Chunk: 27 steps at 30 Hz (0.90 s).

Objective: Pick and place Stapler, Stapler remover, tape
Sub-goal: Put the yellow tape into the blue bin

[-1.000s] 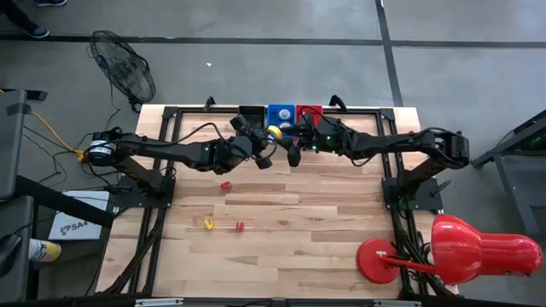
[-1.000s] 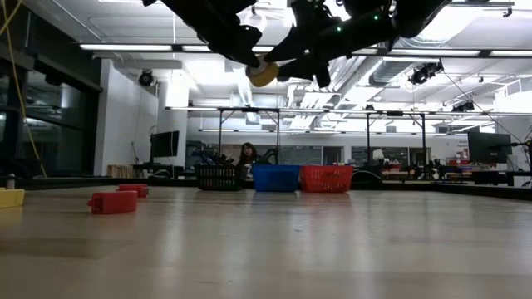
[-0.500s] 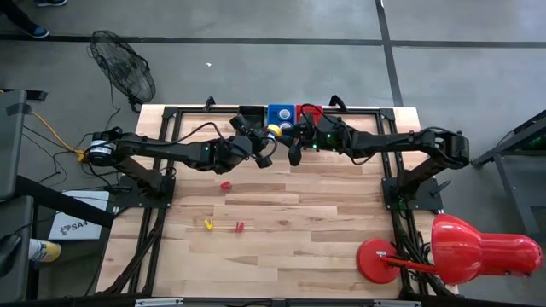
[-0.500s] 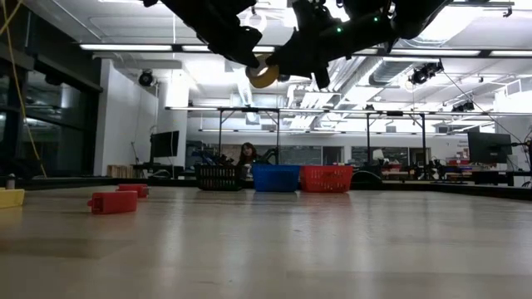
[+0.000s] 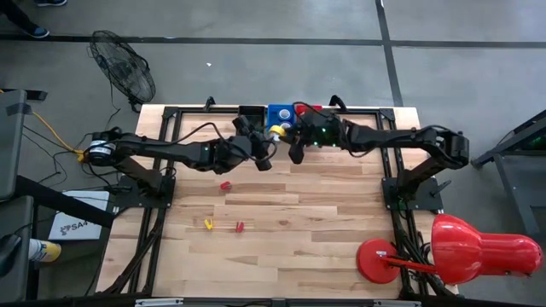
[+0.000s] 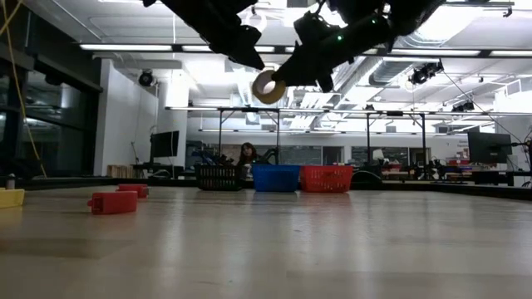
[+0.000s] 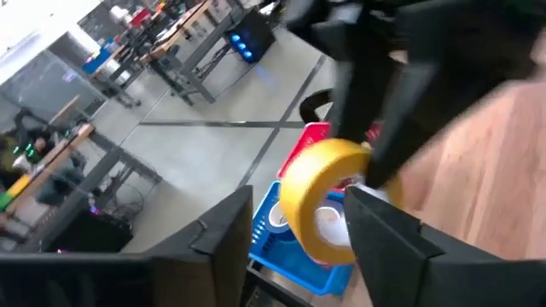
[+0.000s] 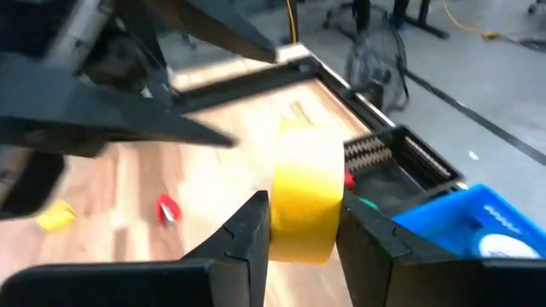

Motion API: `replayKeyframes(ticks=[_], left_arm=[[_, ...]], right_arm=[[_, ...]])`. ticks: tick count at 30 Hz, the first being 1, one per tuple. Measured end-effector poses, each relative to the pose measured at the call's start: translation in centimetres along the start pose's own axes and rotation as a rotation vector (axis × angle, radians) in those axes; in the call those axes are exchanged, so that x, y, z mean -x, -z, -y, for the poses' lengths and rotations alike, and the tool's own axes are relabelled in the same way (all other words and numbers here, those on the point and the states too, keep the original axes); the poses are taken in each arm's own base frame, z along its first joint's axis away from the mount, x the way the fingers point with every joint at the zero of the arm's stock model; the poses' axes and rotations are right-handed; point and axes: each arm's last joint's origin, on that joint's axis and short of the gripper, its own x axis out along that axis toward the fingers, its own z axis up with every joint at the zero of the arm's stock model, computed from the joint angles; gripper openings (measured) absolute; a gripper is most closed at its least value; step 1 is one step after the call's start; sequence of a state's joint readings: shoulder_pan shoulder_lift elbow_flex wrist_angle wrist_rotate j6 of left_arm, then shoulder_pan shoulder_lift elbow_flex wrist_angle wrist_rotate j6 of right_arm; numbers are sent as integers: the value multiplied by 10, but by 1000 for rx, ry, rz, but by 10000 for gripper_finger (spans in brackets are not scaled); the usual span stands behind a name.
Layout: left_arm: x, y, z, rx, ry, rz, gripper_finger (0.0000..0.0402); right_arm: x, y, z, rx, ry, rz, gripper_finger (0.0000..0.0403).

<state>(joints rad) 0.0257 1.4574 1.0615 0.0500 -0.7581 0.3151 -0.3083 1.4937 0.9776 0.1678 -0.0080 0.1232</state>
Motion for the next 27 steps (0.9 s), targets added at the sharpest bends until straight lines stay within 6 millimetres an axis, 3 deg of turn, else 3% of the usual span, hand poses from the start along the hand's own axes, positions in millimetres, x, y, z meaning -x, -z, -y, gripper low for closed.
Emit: replayKeyframes(ticks=[8, 13, 20, 24, 27], left_arm=[[21, -3, -23, -69, 2, -15, 205], [41, 3, -40, -109, 24, -80, 206], [65, 11, -61, -146, 41, -135, 206], [74, 14, -70, -167, 48, -151, 206], [79, 15, -74, -167, 48, -152, 206]], right_arm=[[10, -30, 25, 178, 109, -168, 99], [7, -27, 43, 331, 118, -214, 99], [-31, -4, 60, 485, 112, -436, 99], [-59, -12, 68, 494, 115, -573, 99], [-79, -22, 75, 406, 154, -646, 99]])
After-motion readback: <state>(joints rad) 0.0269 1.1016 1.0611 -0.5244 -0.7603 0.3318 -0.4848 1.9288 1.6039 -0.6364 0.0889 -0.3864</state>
